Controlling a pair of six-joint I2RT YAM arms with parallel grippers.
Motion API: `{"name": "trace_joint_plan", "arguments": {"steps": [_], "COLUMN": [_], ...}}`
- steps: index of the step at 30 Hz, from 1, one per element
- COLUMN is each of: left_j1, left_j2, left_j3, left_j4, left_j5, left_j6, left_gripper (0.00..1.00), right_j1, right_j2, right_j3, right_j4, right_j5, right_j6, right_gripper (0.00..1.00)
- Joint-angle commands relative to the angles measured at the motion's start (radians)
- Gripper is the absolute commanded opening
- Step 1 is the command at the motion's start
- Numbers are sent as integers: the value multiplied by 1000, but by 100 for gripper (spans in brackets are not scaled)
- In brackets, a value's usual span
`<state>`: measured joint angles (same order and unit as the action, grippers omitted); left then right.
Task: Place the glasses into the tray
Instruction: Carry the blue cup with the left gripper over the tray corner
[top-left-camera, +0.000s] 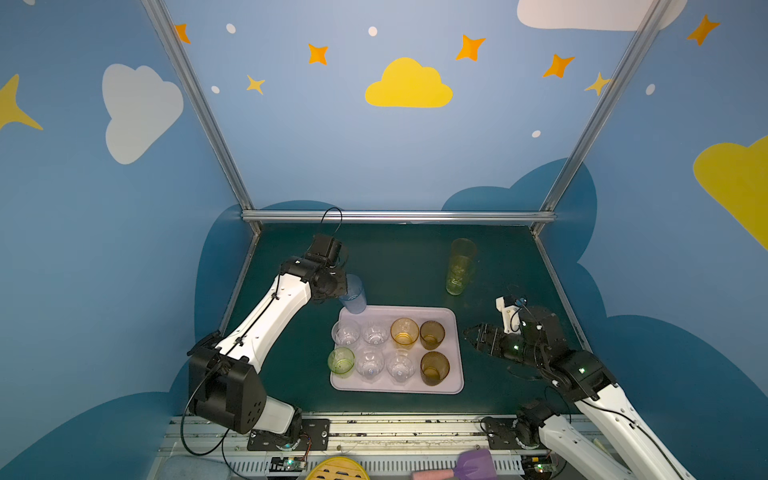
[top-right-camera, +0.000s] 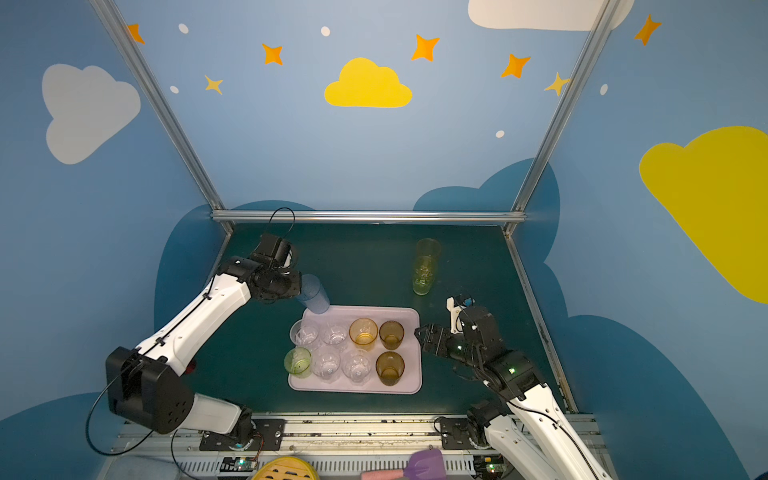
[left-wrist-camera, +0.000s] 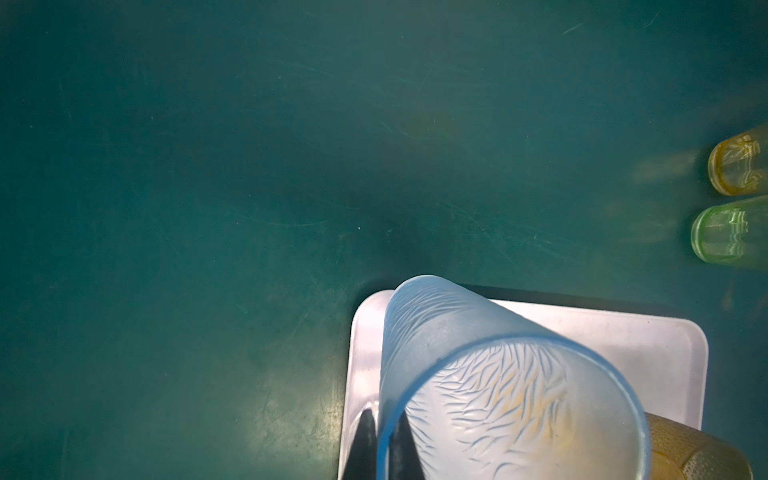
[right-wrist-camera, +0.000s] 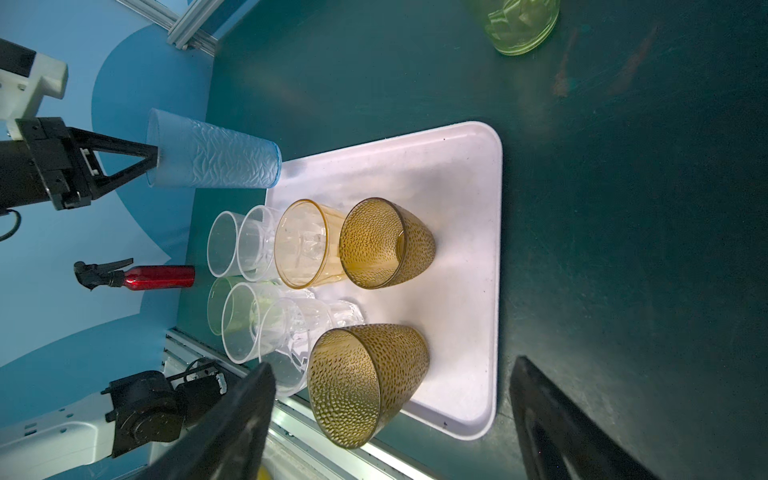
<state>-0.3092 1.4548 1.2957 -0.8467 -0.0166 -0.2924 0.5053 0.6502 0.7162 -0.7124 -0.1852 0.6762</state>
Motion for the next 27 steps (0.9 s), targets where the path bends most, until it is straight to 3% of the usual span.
{"name": "trace_joint_plan", "arguments": {"steps": [1,27], "left_j1": [-5,-20], "left_j2": [-23,-9], "left_j3": [-10,-31], "left_j4": [-25,-63], "left_j5": [-17,-31], "left_j6": [-4,-6], "left_gripper": [4,4], "right_j1": [-7,-27], "right_j2": [4,29], "right_j3": [30,22], "right_j4": [-9,-4], "right_j5": [-5,-10], "right_j6": [2,16], "right_gripper": [88,87]}}
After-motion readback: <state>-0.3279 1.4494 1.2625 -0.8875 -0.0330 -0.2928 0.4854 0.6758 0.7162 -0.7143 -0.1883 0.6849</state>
